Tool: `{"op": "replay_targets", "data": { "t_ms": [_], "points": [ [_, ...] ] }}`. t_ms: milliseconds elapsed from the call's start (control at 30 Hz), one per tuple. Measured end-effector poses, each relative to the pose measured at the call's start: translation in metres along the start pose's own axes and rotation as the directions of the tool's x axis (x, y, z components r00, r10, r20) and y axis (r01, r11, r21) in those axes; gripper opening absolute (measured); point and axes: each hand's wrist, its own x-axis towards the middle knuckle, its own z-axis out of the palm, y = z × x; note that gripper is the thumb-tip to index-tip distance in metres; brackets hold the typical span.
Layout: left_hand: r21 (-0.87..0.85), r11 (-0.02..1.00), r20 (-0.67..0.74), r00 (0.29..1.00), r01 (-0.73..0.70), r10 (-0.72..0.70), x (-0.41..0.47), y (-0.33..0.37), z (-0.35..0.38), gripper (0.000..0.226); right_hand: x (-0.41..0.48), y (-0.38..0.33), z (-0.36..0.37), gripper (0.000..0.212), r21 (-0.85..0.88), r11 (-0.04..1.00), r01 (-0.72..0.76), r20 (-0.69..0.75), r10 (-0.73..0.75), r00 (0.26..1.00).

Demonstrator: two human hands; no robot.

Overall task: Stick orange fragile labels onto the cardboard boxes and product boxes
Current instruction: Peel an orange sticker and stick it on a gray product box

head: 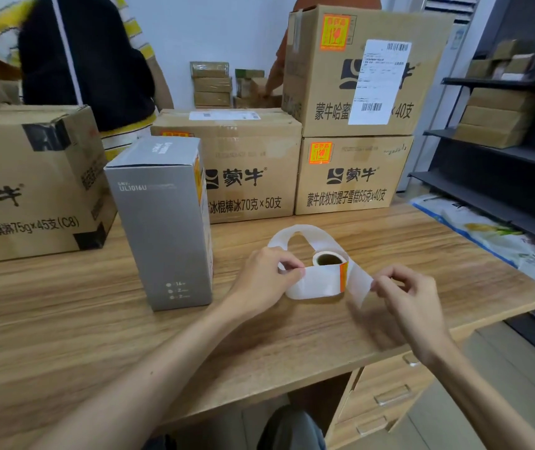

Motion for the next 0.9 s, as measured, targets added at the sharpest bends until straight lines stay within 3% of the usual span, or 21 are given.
{"op": "replay_targets", "data": {
  "t_ms": [167, 267, 333, 433, 500, 600, 800, 833, 900],
  "points": [
    [0.011, 0.998, -0.022, 0.998, -0.059, 0.059, -0.007, 0.003, -0.006, 0.019, 0.003, -0.021, 0.003, 0.014, 0.045, 0.998, 0.046, 0.006, -0.046, 0.999],
    [-0.021, 0.994, -0.116, 0.988, -0.110, 0.106, -0.013, 0.010, -0.009, 0.016, 0.003, -0.026, 0.009, 0.019, -0.180, 0.961, 0.208, 0.022, -0.208, 0.978],
    [-0.165, 0.983, -0.171, 0.984, -0.081, 0.052, -0.018, 0.016, -0.013, 0.010, -0.001, -0.033, 0.018, 0.016, -0.408, 0.825, 0.391, 0.066, -0.400, 0.914],
    [-0.345, 0.939, -0.164, 0.985, -0.003, -0.057, -0.025, 0.024, -0.022, 0.021, -0.006, -0.044, 0.035, 0.018, -0.650, 0.505, 0.569, 0.209, -0.601, 0.772],
    [-0.376, 0.926, -0.181, 0.977, 0.035, -0.110, -0.033, 0.028, -0.027, 0.029, -0.008, -0.051, 0.048, 0.014, -0.713, 0.320, 0.624, 0.273, -0.693, 0.667],
    [-0.401, 0.911, -0.214, 0.956, 0.099, -0.198, -0.043, 0.028, -0.034, 0.027, -0.011, -0.054, 0.069, 0.001, -0.720, 0.194, 0.667, 0.297, -0.783, 0.547],
    [-0.413, 0.899, -0.325, 0.899, 0.144, -0.293, -0.052, 0.012, -0.047, 0.017, -0.019, -0.056, 0.092, 0.016, -0.680, 0.185, 0.710, 0.303, -0.811, 0.500],
    [-0.410, 0.902, -0.333, 0.899, 0.133, -0.284, -0.054, 0.011, -0.051, 0.016, -0.020, -0.058, 0.092, 0.018, -0.656, 0.221, 0.722, 0.303, -0.799, 0.520],
    [-0.394, 0.913, -0.334, 0.910, 0.101, -0.245, -0.059, 0.007, -0.060, 0.015, -0.021, -0.062, 0.091, 0.022, -0.574, 0.388, 0.721, 0.264, -0.746, 0.611]
  ]
}}
